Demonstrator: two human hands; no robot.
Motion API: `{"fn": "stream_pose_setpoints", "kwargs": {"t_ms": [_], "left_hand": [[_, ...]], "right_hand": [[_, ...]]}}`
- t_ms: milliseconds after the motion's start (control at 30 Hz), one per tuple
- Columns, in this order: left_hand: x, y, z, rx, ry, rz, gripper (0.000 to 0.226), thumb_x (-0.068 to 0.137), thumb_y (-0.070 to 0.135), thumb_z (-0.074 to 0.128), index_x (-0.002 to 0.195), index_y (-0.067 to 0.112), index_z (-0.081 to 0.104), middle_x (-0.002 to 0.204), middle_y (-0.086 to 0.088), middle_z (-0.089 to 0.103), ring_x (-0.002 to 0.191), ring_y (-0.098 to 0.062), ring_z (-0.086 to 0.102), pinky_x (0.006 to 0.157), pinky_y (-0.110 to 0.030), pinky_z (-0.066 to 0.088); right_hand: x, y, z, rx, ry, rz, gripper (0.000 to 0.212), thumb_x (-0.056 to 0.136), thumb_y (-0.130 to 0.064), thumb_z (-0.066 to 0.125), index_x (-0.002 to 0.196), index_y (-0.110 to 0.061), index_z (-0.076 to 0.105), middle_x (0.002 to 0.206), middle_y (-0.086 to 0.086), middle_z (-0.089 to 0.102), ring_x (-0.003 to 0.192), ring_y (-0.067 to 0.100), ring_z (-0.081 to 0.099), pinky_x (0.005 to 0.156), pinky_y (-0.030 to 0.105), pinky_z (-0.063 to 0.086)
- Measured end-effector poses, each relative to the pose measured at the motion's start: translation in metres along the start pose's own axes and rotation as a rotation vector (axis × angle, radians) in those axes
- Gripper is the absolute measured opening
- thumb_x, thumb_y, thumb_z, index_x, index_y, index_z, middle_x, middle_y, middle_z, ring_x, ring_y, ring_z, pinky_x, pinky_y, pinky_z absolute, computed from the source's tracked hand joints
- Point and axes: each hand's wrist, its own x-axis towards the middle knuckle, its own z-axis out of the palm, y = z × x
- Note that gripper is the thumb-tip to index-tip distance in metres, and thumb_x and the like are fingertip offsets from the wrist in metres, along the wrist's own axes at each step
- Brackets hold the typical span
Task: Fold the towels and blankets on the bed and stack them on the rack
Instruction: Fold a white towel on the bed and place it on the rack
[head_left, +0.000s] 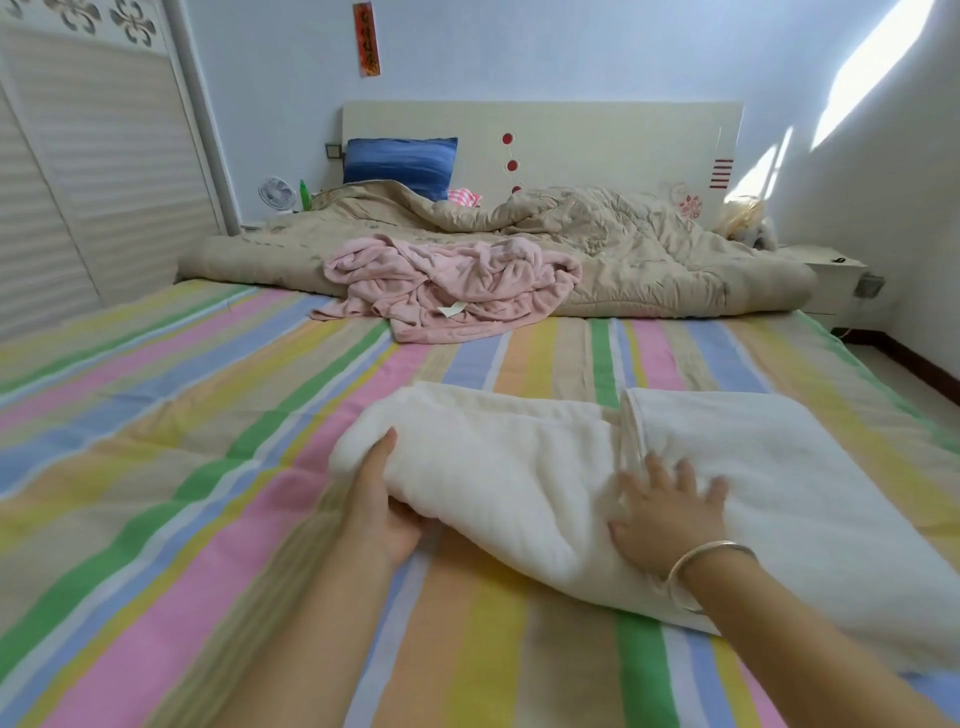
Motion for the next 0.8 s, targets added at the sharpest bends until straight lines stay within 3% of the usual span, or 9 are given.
{"fn": "stream_pose_setpoints", "kwargs": {"t_ms": [133, 233, 300, 367, 433, 500, 600, 700, 800], "left_hand": [[-0.016, 0.003, 0.059, 0.071, -0.024, 0.066, 0.034, 0.091, 0.043, 0.057, 0.103, 0.011, 0.058, 0.087, -0.012, 0.072, 0.091, -0.027, 0.065, 0.084, -0.042, 0.051], [-0.029, -0.004, 0.114, 0.136, -0.104, 0.086, 0.034, 0.087, 0.037, 0.066, 0.104, 0.008, 0.062, 0.084, -0.010, 0.074, 0.085, -0.025, 0.069, 0.075, -0.036, 0.054], [-0.035, -0.014, 0.148, 0.236, -0.162, 0.102, 0.040, 0.083, 0.036, 0.071, 0.111, 0.008, 0.064, 0.094, -0.010, 0.074, 0.089, -0.024, 0.069, 0.080, -0.036, 0.055], [-0.043, -0.033, 0.187, 0.333, -0.235, 0.122, 0.052, 0.075, 0.040, 0.077, 0.116, 0.010, 0.065, 0.102, -0.007, 0.073, 0.095, -0.022, 0.069, 0.085, -0.034, 0.054], [-0.055, -0.059, 0.223, 0.442, -0.280, 0.157, 0.073, 0.054, 0.048, 0.083, 0.114, 0.010, 0.066, 0.102, -0.005, 0.072, 0.093, -0.018, 0.068, 0.081, -0.029, 0.053], [-0.062, -0.094, 0.251, 0.635, -0.307, 0.196, 0.075, 0.051, 0.051, 0.083, 0.111, 0.009, 0.065, 0.098, -0.003, 0.070, 0.091, -0.018, 0.067, 0.084, -0.029, 0.052], [-0.068, -0.163, 0.273, 0.982, -0.375, 0.319, 0.043, 0.074, 0.044, 0.077, 0.107, 0.019, 0.066, 0.098, 0.000, 0.069, 0.096, -0.020, 0.066, 0.084, -0.028, 0.051], [-0.072, -0.229, 0.271, 1.534, -0.451, 0.461, 0.045, 0.078, 0.047, 0.066, 0.116, 0.024, 0.064, 0.115, -0.003, 0.066, 0.113, -0.026, 0.059, 0.095, -0.036, 0.046], [-0.077, -0.270, 0.258, 2.043, -0.499, 0.756, 0.047, 0.082, 0.040, 0.059, 0.128, 0.032, 0.052, 0.128, -0.001, 0.055, 0.125, -0.028, 0.045, 0.107, -0.048, 0.028]], "right_hand": [[-0.001, -0.008, 0.012, -0.008, -0.078, -0.002, 0.061, 0.095, -0.044, 0.022, 0.153, -0.027, 0.012, 0.161, 0.009, -0.009, 0.144, 0.043, -0.010, 0.108, 0.068, -0.008], [0.001, -0.002, 0.013, 0.229, -0.035, -0.021, 0.054, 0.096, -0.038, 0.025, 0.149, -0.030, 0.025, 0.162, 0.003, -0.003, 0.146, 0.037, -0.009, 0.111, 0.062, -0.012], [0.003, 0.011, 0.014, 0.613, 0.014, -0.021, 0.046, 0.099, -0.032, 0.029, 0.145, -0.034, 0.033, 0.161, -0.003, 0.012, 0.148, 0.026, 0.000, 0.117, 0.053, -0.007], [-0.004, 0.041, 0.001, 1.324, -0.018, 0.049, 0.042, 0.100, -0.025, 0.040, 0.142, -0.033, 0.041, 0.154, -0.002, 0.033, 0.144, 0.023, 0.022, 0.119, 0.047, 0.013], [-0.013, 0.079, -0.012, 2.031, -0.110, 0.123, 0.039, 0.099, -0.025, 0.047, 0.138, -0.027, 0.048, 0.142, 0.001, 0.047, 0.130, 0.026, 0.045, 0.109, 0.048, 0.035], [-0.021, 0.120, -0.014, 2.412, -0.179, 0.200, 0.039, 0.100, -0.033, 0.044, 0.137, -0.021, 0.047, 0.135, 0.007, 0.052, 0.121, 0.032, 0.053, 0.096, 0.050, 0.045], [-0.025, 0.177, -0.007, 2.589, -0.109, 0.296, 0.051, 0.099, -0.047, 0.038, 0.139, -0.015, 0.044, 0.134, 0.013, 0.053, 0.116, 0.035, 0.056, 0.090, 0.051, 0.047], [-0.029, 0.224, 0.005, 2.573, -0.115, 0.330, 0.066, 0.097, -0.057, 0.032, 0.137, -0.008, 0.048, 0.125, 0.015, 0.059, 0.104, 0.031, 0.060, 0.080, 0.042, 0.047], [-0.031, 0.257, 0.015, 2.367, -0.275, 0.275, 0.077, 0.093, -0.065, 0.028, 0.127, -0.002, 0.056, 0.119, 0.021, 0.065, 0.099, 0.033, 0.066, 0.085, 0.042, 0.046]]}}
